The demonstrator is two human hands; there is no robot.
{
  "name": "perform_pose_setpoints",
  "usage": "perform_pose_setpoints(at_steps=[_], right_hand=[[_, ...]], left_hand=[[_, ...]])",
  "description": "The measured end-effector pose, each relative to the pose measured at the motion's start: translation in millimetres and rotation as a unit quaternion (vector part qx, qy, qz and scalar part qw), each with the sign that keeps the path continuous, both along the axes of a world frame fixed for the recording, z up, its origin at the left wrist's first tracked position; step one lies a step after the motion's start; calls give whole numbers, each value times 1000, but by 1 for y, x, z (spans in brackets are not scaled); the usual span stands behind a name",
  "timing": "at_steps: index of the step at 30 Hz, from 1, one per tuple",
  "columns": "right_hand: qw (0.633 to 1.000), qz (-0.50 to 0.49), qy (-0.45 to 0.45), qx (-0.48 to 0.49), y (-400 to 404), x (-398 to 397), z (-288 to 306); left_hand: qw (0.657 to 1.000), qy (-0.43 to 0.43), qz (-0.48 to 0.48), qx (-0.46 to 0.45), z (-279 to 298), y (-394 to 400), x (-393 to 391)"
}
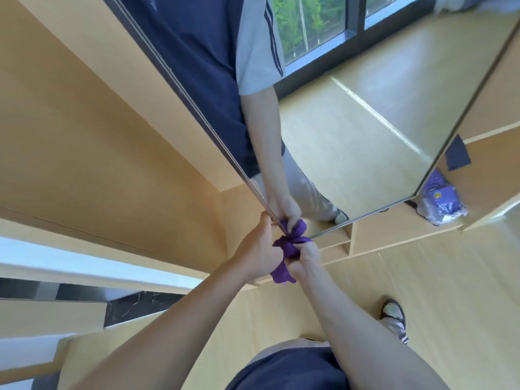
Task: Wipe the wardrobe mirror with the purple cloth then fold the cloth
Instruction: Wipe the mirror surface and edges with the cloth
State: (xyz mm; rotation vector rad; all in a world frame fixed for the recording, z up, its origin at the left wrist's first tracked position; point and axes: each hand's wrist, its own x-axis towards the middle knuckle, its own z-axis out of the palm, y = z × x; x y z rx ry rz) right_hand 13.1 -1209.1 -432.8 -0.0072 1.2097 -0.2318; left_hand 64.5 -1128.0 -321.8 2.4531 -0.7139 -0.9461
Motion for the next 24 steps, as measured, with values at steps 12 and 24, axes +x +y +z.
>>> perform_pose_setpoints(at_steps=[12,24], right_hand=[[985,6,-171,-37,-10,7,128],[955,194,-143,-171,-35,2,179]], left_hand=[[990,-47,9,-135,-2,33,14],[914,-29,364,-180,17,-2,31]])
